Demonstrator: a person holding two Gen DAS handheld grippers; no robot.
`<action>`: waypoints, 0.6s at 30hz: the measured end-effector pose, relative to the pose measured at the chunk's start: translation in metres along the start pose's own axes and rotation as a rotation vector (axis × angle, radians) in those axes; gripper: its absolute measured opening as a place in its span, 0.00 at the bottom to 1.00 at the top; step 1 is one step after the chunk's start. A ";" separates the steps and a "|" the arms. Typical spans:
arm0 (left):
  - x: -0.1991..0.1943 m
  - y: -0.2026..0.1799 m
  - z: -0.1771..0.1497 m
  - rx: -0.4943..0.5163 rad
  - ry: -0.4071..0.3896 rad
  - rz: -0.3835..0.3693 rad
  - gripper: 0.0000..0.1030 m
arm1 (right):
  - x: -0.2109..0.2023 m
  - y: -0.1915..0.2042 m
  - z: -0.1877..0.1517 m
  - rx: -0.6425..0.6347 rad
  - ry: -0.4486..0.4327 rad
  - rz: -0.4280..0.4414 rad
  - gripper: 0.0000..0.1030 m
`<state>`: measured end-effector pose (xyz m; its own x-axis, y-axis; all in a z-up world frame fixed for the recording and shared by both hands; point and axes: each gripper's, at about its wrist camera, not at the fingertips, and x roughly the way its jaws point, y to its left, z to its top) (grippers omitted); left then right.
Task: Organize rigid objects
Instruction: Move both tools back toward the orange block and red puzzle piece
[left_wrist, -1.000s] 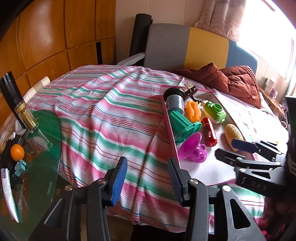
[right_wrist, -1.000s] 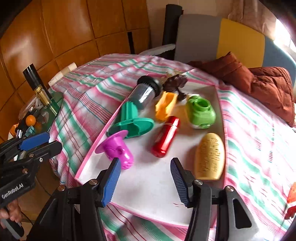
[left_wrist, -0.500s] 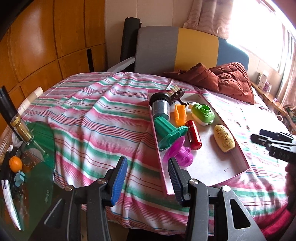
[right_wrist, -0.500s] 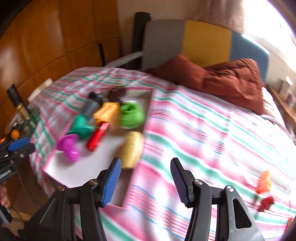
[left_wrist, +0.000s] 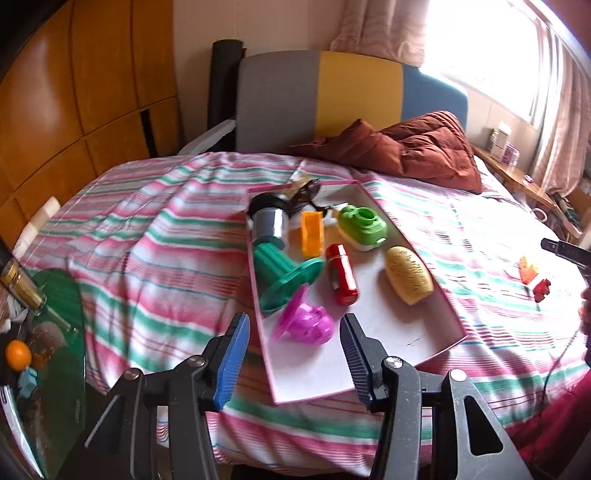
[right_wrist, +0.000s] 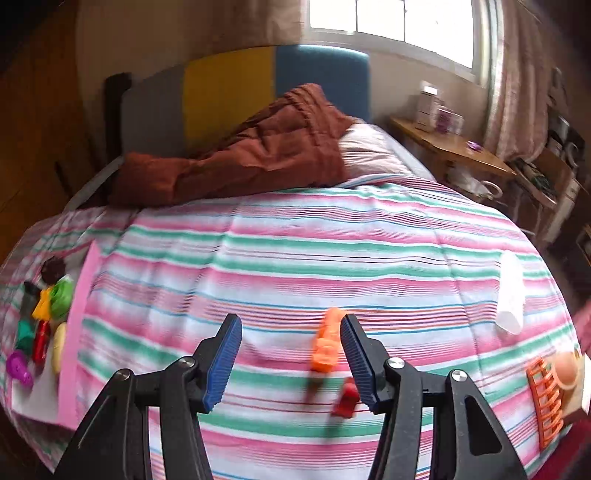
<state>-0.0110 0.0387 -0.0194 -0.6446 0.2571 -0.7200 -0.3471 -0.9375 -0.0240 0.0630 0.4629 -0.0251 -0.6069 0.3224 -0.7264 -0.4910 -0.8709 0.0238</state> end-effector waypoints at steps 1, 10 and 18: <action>0.000 -0.003 0.002 0.009 -0.003 -0.006 0.50 | 0.003 -0.019 -0.002 0.076 -0.005 -0.041 0.55; 0.009 -0.049 0.018 0.088 0.005 -0.100 0.55 | 0.012 -0.115 -0.019 0.562 0.084 -0.095 0.55; 0.026 -0.109 0.035 0.175 0.053 -0.213 0.59 | 0.019 -0.124 -0.027 0.650 0.135 -0.025 0.55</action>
<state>-0.0139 0.1560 -0.0116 -0.5092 0.4270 -0.7473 -0.5862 -0.8078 -0.0622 0.1291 0.5667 -0.0610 -0.5275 0.2540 -0.8107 -0.8068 -0.4485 0.3845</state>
